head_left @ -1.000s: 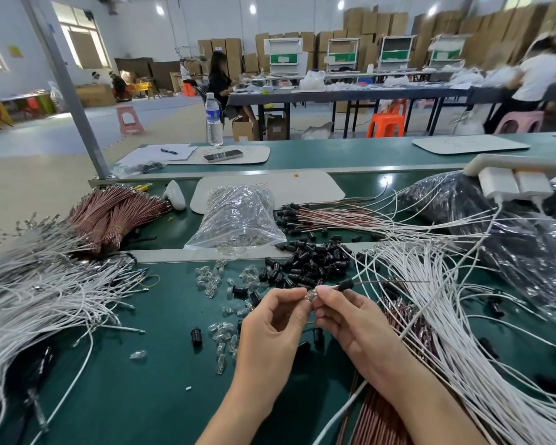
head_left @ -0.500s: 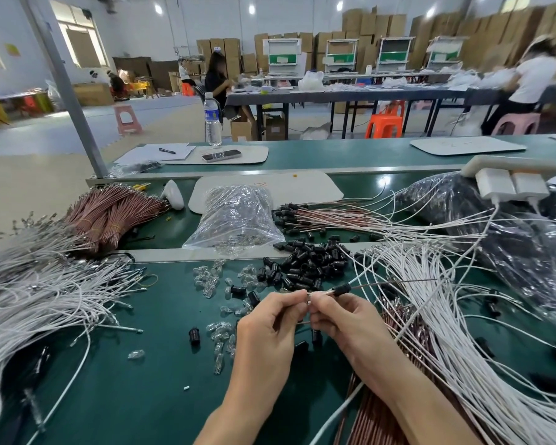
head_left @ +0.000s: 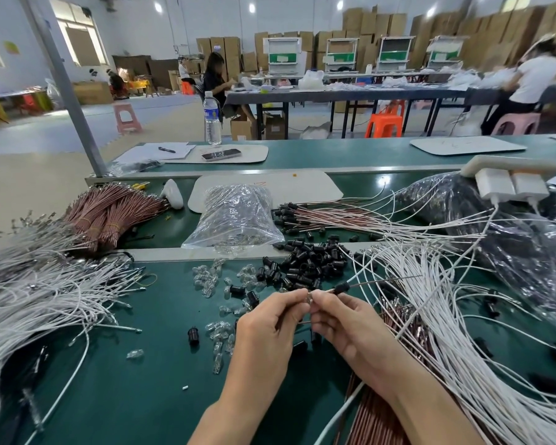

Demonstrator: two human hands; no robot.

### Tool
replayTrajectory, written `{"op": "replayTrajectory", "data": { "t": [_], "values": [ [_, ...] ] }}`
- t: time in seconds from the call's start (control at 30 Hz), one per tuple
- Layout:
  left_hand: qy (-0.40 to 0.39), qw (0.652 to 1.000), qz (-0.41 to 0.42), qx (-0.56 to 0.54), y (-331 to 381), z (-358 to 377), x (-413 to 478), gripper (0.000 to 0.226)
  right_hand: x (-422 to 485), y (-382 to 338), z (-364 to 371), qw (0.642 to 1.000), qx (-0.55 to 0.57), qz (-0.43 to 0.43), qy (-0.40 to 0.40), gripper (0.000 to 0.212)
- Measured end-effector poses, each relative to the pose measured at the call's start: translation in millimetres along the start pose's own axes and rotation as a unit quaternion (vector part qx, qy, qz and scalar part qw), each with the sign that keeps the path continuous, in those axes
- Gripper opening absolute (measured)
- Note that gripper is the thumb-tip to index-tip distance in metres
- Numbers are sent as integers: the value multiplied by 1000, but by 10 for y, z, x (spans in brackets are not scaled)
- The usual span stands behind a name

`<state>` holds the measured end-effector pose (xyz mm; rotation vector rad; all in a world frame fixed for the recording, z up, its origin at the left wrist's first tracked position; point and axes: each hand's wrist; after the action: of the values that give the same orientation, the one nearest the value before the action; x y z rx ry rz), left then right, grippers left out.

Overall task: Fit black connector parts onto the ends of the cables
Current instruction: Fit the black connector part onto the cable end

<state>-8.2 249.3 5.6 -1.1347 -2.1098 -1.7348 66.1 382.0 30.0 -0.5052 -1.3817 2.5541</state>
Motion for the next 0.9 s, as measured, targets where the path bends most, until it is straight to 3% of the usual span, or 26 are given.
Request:
{"op": "replayTrajectory", "data": {
  "t": [0.27,0.37,0.6,0.9],
  "values": [
    [-41,998,25,45,38,-22,-6,33,23,13,6,1000,-21,-7,0,30],
    [-34,997,37,66,37,-21,-9,19,28,4,25,1000,-21,-4,-1,20],
    [-37,996,46,67,12,-25,-16,15,0,-1,24,999,-27,2,-24,15],
    [-38,998,22,49,-6,3,-29,28,11,10,22,999,-28,-15,-3,15]
  ]
}}
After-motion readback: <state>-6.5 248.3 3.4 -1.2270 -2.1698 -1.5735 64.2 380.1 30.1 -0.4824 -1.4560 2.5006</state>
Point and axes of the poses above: each hand's wrist, its own x-axis towards the middle knuckle, its own z-axis out of the palm, y = z × x, and after that the axes turned 3 degrees about z, right-handed
